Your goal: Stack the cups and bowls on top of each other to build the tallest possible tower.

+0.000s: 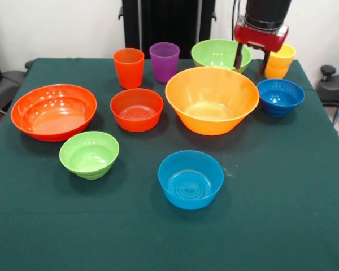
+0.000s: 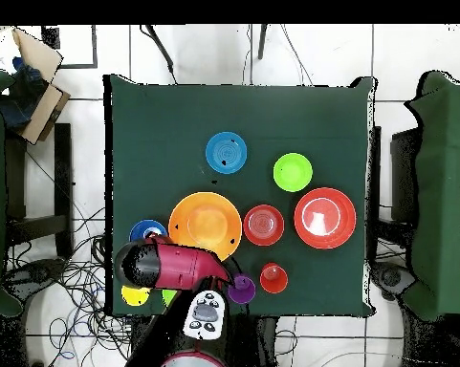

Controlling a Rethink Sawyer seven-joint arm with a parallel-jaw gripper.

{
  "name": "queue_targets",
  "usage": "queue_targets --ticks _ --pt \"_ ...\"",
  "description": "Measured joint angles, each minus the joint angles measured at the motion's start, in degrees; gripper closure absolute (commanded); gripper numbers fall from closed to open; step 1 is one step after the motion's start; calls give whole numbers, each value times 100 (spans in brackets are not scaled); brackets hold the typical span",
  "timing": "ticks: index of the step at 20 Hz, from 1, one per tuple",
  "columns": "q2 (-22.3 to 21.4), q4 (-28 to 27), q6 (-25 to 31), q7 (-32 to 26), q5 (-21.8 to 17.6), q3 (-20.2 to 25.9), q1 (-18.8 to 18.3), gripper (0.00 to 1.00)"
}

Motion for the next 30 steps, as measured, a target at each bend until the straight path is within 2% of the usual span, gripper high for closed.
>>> queue_targets --ticks 16,30 --pt "-81 332 -16 0 1 -35 360 0" --pt "214 365 -556 0 2 -379 725 0"
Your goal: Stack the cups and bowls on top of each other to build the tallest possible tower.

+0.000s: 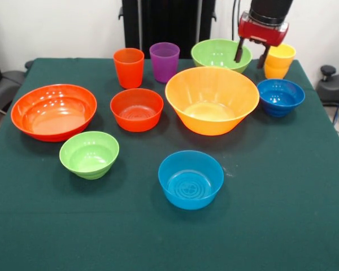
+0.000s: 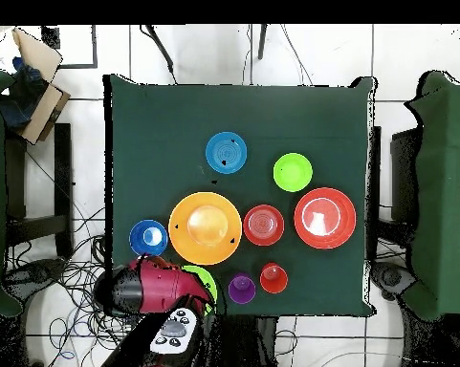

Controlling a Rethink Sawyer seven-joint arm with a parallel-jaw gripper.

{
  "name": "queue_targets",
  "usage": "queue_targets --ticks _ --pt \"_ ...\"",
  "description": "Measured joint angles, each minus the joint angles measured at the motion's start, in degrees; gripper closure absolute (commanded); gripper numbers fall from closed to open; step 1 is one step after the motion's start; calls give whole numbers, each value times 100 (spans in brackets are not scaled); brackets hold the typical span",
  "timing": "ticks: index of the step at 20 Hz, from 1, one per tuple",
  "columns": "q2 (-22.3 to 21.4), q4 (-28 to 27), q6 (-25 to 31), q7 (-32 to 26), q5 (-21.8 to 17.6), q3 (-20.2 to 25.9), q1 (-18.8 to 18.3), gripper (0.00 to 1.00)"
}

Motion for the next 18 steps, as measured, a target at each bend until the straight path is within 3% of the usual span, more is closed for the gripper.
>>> queue_targets --ticks 18 --pt "444 13 -481 1 4 -331 72 0"
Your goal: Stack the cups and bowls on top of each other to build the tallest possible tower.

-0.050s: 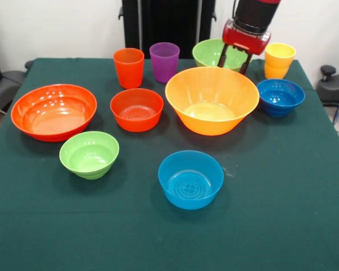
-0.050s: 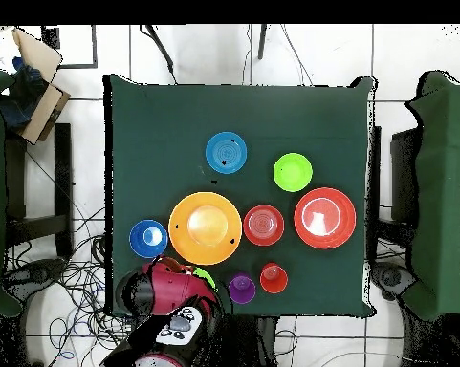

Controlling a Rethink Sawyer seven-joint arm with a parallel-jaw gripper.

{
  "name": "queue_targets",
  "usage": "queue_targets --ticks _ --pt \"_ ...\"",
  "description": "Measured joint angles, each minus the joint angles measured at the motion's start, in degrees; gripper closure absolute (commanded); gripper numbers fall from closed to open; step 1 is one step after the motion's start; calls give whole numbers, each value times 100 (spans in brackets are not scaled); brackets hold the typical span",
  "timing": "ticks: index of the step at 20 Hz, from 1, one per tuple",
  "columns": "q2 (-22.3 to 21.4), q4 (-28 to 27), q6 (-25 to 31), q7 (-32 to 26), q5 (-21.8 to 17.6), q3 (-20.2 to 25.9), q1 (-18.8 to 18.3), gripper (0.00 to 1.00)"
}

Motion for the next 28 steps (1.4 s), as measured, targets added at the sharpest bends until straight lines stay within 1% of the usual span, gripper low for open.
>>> queue_targets --ticks 20,28 --pt "-4 47 0 0 1 -29 1 0" --pt "-43 145 0 0 50 11 -36 0"
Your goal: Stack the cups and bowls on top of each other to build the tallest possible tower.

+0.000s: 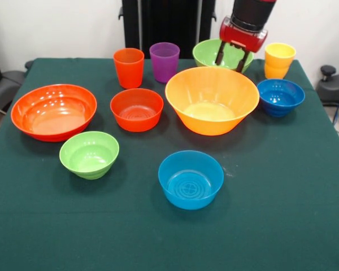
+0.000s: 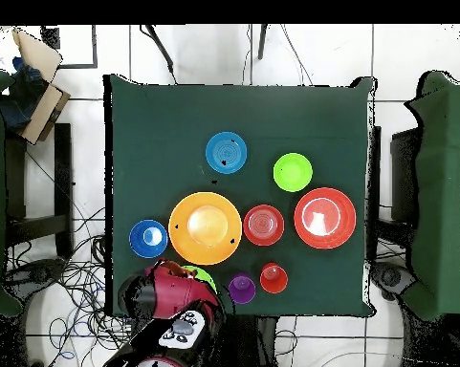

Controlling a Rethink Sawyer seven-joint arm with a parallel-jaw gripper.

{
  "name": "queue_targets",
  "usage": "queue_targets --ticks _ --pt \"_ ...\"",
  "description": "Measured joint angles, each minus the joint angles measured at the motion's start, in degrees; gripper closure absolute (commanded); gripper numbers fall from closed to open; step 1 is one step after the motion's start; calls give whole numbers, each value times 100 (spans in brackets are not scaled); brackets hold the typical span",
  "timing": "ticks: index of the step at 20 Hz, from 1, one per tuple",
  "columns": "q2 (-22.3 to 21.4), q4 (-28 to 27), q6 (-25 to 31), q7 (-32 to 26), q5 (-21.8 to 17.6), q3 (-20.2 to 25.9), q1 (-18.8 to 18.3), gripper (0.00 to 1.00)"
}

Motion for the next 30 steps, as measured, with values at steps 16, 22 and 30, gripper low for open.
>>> queue_targets --ticks 16,22,30 --pt "-54 417 -42 810 752 269 -19 0" --pt "-52 601 -337 1361 792 410 -109 0" --pt "-8 764 -903 1599 715 562 -483 0"
